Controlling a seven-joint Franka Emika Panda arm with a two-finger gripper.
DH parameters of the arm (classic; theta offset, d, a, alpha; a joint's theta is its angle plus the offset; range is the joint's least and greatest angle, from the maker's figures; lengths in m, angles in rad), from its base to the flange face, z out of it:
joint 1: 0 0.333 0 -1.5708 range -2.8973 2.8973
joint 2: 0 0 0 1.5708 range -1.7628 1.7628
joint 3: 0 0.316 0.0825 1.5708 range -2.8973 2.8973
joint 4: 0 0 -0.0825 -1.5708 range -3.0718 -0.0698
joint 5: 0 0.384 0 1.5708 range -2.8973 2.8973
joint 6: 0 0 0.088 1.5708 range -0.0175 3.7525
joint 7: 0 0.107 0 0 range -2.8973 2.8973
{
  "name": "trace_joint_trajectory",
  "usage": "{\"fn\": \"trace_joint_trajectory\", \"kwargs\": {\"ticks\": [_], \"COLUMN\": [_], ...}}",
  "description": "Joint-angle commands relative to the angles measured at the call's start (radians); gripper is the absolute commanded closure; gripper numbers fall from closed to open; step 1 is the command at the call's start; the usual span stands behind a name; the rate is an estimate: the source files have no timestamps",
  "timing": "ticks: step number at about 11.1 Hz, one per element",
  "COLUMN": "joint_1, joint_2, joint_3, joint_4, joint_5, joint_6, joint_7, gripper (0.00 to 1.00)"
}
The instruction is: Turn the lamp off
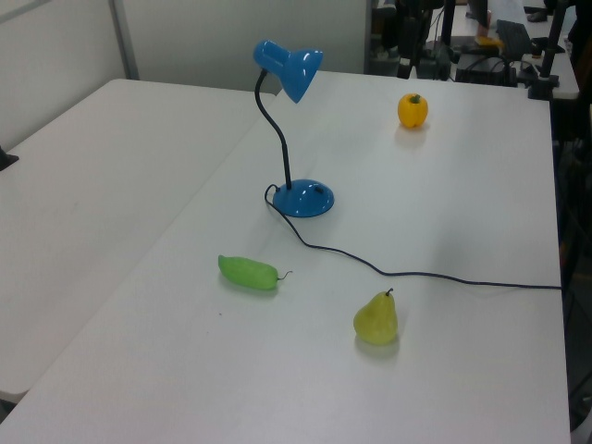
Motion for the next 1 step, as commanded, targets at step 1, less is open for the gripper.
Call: {"fn": "trace_joint_trajectory", "kwargs": {"ticks": [1], "joint_1": [0.011], "joint_2": [-0.013], "joint_3": [-0.011], "joint_4": [-0.022], "joint_5": [-0.011], "joint_6": [0.012], "joint_7": [-0.025], "gripper": [0.0]}}
